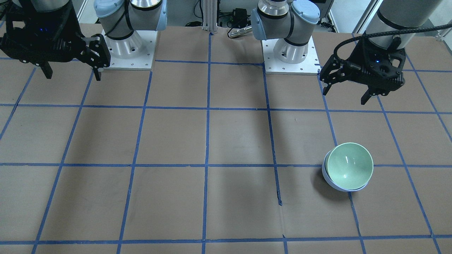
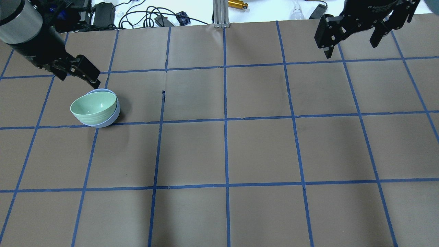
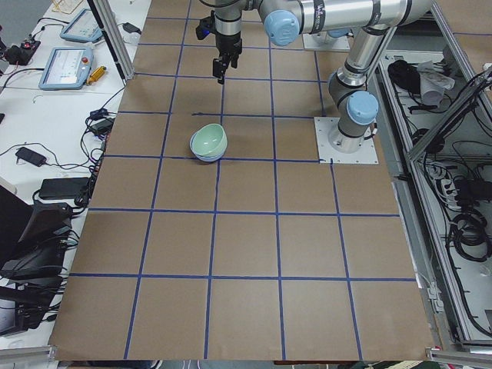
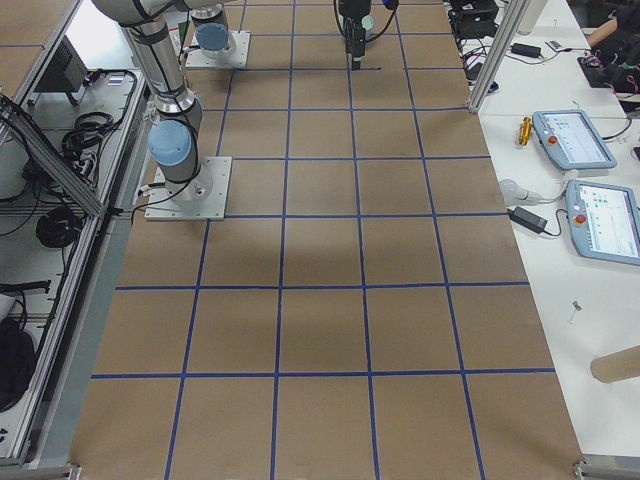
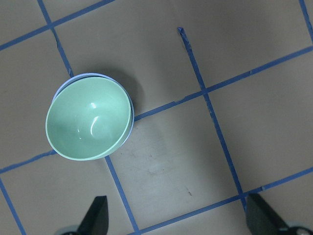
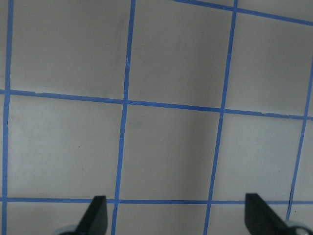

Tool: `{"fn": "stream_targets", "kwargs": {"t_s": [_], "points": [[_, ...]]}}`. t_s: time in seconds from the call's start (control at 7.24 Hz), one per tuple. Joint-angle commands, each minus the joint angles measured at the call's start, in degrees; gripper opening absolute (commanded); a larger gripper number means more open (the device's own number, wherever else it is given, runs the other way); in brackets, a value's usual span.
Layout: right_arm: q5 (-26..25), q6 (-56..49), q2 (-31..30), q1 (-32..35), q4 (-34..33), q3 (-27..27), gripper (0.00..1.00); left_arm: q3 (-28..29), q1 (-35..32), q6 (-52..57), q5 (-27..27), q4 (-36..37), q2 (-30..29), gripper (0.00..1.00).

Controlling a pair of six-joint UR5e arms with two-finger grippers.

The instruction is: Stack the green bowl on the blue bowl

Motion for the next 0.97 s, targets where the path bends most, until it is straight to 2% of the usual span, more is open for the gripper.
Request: {"fn": "stream_targets", "kwargs": {"t_s": [0.0, 0.41, 0.55, 0.69, 0.83], "points": [[0.00, 0.00, 0.00, 0.06, 0.00, 0.00, 1.00, 0.11, -3.05, -13.07, 1.05, -0.12, 0.19, 1.00], [0.00, 0.00, 0.00, 0.06, 0.00, 0.00, 1.00, -0.07, -3.58, -22.75, 0.87, -0.30, 1.07, 1.00], [0.00, 0.00, 0.00, 0.06, 0.00, 0.00, 1.00, -0.15, -5.84, -25.31, 1.13, -0.30, 0.98, 1.00], [0.00, 0.00, 0.00, 0.06, 0.00, 0.00, 1.00, -0.07, -8.39, -25.77, 4.88, 0.22, 0.63, 1.00], [0.00, 0.00, 0.00, 0.06, 0.00, 0.00, 1.00, -0.33, -9.20, -25.78, 5.00, 0.23, 1.06, 1.00]]}}
